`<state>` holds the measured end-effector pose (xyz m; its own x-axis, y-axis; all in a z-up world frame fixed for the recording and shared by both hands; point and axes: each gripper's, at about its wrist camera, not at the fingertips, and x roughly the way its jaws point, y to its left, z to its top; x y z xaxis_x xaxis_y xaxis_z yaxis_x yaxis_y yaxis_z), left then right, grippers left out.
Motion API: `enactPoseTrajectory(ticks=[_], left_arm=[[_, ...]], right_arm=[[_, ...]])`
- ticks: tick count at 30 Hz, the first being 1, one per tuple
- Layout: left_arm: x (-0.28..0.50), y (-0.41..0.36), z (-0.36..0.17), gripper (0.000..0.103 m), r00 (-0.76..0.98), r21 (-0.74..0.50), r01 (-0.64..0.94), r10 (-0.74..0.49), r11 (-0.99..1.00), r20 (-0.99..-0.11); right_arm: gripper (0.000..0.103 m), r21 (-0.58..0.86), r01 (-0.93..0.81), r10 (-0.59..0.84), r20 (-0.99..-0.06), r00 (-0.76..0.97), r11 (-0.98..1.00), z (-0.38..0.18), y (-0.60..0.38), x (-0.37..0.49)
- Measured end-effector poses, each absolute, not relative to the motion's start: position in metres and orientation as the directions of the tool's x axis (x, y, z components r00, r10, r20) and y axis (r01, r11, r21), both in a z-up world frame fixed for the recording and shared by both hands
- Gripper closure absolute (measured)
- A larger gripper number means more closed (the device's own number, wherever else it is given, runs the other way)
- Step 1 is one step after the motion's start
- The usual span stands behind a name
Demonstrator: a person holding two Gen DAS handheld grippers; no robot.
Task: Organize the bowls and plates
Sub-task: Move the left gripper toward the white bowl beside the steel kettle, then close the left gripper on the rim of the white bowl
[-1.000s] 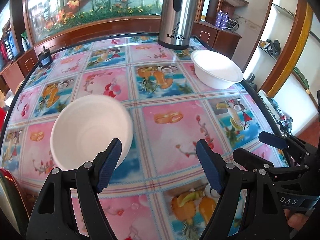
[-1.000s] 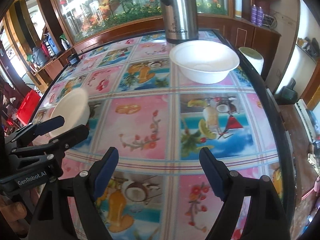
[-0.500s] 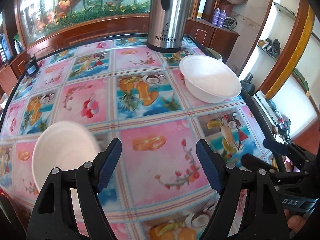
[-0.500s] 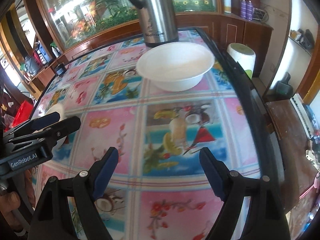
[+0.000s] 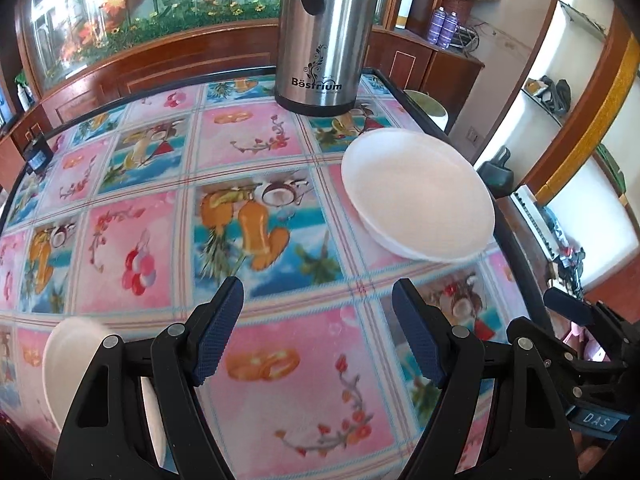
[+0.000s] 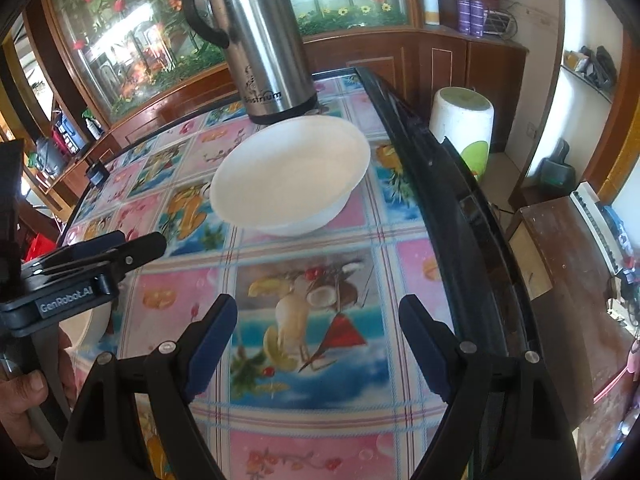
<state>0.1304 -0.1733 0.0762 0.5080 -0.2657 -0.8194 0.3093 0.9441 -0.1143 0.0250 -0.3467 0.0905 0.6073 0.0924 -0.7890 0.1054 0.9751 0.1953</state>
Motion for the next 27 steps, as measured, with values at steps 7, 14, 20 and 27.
enactPoseTrajectory(ticks=[7, 14, 20, 27], left_arm=[[0.157, -0.186, 0.077, 0.025, 0.497, -0.131, 0.296, -0.27, 0.946, -0.825], [0.188, -0.199, 0.071, 0.025, 0.469, -0.15, 0.273, -0.268, 0.95, -0.842], [0.202, -0.208, 0.063, 0.026, 0.44, -0.179, 0.266, -0.285, 0.947, -0.852], [0.209, -0.212, 0.054, 0.026, 0.43, -0.182, 0.262, -0.284, 0.948, -0.857]], right_arm=[[0.02, 0.211, 0.111, 0.097, -0.775, 0.625, 0.971, 0.102, -0.359, 0.048], [0.02, 0.209, 0.135, 0.086, -0.791, 0.606, 0.969, 0.105, -0.377, 0.09], [0.021, 0.227, 0.144, 0.1, -0.801, 0.59, 0.963, 0.097, -0.384, 0.11], [0.035, 0.251, 0.123, 0.134, -0.801, 0.584, 0.96, 0.089, -0.385, 0.12]])
